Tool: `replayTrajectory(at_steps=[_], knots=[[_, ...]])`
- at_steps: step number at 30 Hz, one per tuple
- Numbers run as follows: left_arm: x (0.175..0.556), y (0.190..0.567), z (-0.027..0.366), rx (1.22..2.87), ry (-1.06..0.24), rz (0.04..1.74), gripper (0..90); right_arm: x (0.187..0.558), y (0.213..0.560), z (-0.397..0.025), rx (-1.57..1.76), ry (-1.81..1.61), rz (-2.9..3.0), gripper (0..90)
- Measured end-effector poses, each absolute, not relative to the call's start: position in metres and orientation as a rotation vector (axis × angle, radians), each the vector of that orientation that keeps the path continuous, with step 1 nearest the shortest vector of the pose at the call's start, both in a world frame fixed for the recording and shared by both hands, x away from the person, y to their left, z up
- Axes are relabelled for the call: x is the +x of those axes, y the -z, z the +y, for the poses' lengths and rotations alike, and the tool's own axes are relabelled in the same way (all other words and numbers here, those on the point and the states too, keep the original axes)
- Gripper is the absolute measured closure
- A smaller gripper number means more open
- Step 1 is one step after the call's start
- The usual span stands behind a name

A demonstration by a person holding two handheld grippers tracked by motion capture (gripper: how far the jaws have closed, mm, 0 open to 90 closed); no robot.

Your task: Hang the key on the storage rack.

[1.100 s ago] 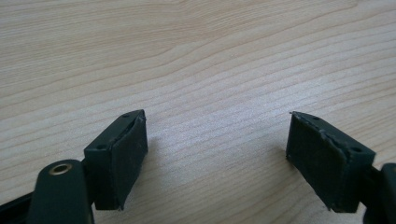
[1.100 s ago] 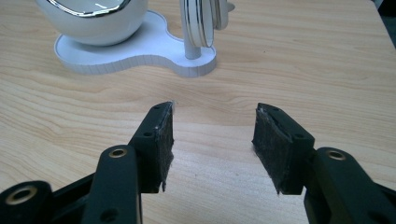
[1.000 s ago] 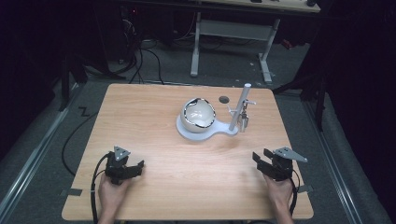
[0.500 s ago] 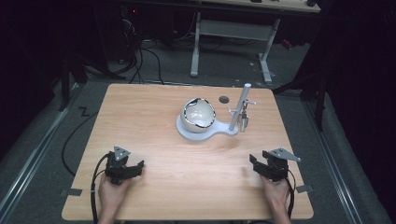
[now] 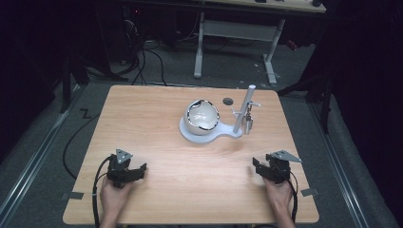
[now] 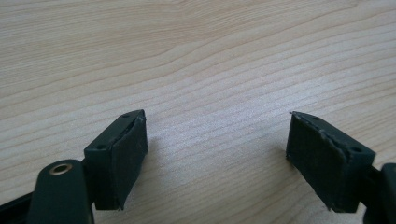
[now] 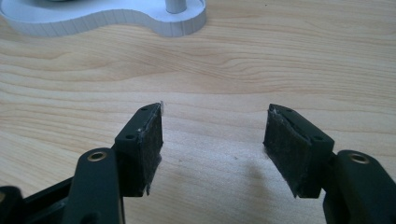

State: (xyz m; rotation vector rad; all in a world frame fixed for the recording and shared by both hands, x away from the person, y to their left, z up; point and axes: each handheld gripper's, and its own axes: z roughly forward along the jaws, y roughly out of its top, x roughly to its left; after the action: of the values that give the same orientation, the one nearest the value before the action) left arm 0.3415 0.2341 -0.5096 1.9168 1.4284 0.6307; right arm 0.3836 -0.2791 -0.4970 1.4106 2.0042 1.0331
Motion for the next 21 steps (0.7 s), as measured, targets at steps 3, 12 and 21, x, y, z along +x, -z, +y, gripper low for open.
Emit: replayTrajectory(at_steps=[3, 12, 21], knots=[[0.3415, 0.5096, 0.2341, 1.917, -0.631, 1.429, 20.9, 0.3848, 0.4983, -0.2797, 1.423, -1.022, 2.001, 37.4], [0.3415, 0.5096, 0.2341, 1.917, -0.631, 1.428, 21.0, 0.3902, 0.5033, -0.2817, 1.441, -0.966, 2.005, 37.6], [0.3415, 0.5096, 0.2341, 1.917, -0.630, 1.429, 20.9, 0.3932, 0.5035, -0.2844, 1.460, -0.940, 1.994, 37.8]])
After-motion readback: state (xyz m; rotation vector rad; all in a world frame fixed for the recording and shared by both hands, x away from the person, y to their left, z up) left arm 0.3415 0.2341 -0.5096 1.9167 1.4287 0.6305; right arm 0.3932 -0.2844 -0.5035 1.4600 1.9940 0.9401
